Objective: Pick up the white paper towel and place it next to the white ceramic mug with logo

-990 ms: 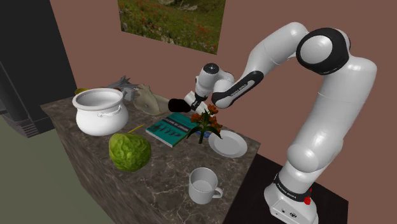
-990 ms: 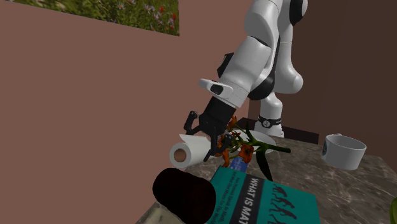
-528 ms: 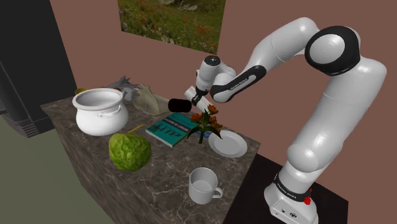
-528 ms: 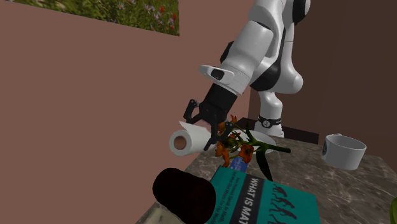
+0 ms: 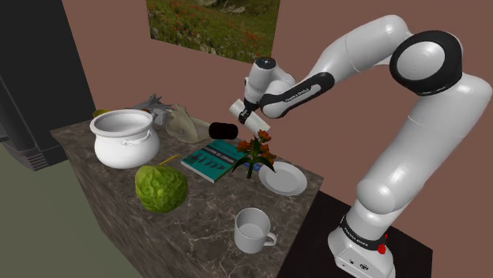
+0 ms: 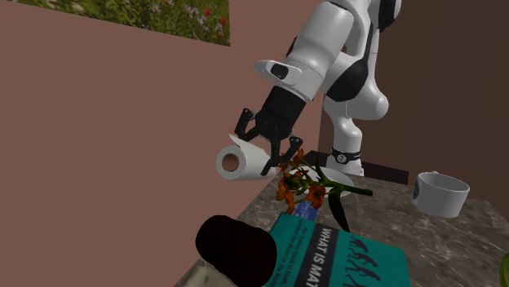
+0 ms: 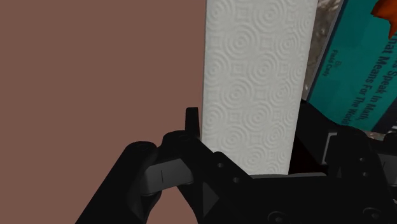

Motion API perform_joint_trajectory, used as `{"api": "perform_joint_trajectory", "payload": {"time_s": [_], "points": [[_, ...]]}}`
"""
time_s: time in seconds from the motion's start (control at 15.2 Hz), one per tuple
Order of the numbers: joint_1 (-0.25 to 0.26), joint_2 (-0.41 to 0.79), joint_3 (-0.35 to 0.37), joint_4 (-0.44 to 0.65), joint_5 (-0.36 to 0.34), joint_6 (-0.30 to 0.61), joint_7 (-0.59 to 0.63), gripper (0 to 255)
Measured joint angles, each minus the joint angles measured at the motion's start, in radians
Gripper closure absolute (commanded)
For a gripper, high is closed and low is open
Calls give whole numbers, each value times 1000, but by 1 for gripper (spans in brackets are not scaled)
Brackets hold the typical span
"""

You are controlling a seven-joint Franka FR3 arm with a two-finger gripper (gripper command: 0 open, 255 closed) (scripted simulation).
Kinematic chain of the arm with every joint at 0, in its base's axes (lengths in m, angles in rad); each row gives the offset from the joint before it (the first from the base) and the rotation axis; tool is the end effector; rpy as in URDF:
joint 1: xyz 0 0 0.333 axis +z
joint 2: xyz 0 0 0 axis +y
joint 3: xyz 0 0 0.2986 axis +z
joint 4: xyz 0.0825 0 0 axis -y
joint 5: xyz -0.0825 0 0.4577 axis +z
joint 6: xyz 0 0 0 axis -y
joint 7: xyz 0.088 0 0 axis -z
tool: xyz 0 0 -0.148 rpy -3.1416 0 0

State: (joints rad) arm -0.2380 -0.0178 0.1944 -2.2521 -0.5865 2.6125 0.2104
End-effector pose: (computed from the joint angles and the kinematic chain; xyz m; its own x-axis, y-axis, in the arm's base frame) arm 0.6243 -0.0266 0.3107 0.9052 0.2552 0.3397 0.1180 -0.9190 0.3761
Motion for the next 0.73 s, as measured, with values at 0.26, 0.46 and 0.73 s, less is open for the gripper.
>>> {"api": "perform_joint_trajectory", "payload": {"time_s": [0.26, 0.46, 0.73], "points": [[5, -31, 1, 21, 52, -44, -50, 255], [9, -53, 2, 36, 83, -76, -81, 255], [14, -69, 1, 71, 119, -122, -119, 255]]}}
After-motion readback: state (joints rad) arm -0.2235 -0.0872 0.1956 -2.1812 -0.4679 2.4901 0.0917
